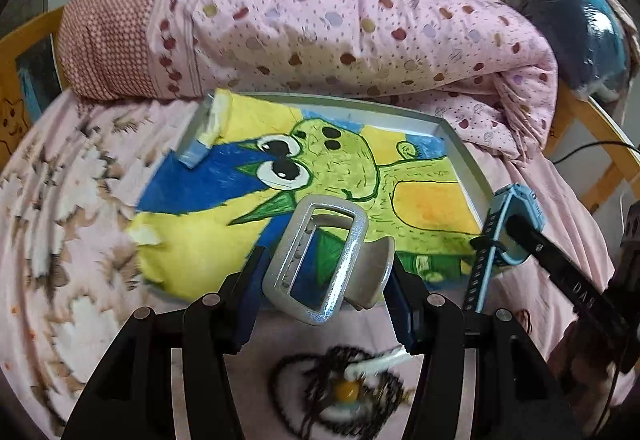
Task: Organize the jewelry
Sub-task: 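Carry the buckle and watch into the grey tray and open both tools, then move the right tool to the black braided bracelet while the left approaches the bead necklace, then grasp the black braided bracelet with the right tool while the left grasps the black bead necklace, then carry the bracelet and necklace into the grey tray and open both tools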
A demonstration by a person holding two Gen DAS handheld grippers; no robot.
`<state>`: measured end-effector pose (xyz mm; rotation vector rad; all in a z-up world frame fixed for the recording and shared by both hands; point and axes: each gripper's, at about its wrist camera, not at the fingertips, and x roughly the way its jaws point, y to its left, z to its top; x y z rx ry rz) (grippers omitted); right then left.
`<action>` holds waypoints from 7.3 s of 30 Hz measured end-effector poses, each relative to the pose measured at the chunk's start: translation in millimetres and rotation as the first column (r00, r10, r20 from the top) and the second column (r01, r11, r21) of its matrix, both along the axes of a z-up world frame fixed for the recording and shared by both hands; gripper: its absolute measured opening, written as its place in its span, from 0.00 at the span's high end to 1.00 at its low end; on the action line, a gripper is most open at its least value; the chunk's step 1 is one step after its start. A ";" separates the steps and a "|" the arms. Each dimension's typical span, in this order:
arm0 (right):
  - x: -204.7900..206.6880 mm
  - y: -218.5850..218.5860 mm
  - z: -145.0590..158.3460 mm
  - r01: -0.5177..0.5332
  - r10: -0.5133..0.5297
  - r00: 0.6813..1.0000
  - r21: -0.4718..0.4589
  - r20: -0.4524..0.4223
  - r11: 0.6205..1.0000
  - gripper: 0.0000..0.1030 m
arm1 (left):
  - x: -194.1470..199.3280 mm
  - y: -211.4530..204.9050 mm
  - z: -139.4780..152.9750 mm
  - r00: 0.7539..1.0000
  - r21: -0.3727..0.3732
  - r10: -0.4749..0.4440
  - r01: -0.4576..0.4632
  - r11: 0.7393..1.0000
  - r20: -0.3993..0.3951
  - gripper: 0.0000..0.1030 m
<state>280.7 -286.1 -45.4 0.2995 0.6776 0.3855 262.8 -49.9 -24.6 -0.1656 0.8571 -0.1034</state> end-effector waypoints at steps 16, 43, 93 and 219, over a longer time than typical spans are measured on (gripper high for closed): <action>12.5 7.7 -18.7 -0.023 0.016 0.998 -0.113 -0.056 0.993 0.71 | 37.7 -10.3 -42.2 0.992 -0.049 0.005 -0.011 0.999 -0.125 0.52; -36.1 13.1 45.9 0.052 -0.004 0.973 -0.203 0.230 0.978 0.00 | -30.6 11.1 19.8 0.994 -0.029 0.065 -0.063 0.998 0.088 0.02; -149.6 52.4 -10.3 -0.240 0.204 0.957 -0.169 -0.205 0.956 0.04 | -130.1 65.6 -11.7 0.997 -0.144 -0.010 -0.001 0.990 -0.075 0.04; -10.7 -8.9 -6.5 -0.029 0.025 0.999 -0.079 -0.046 0.996 0.86 | 21.3 -44.7 26.6 0.984 -0.152 -0.172 0.176 0.973 0.043 0.97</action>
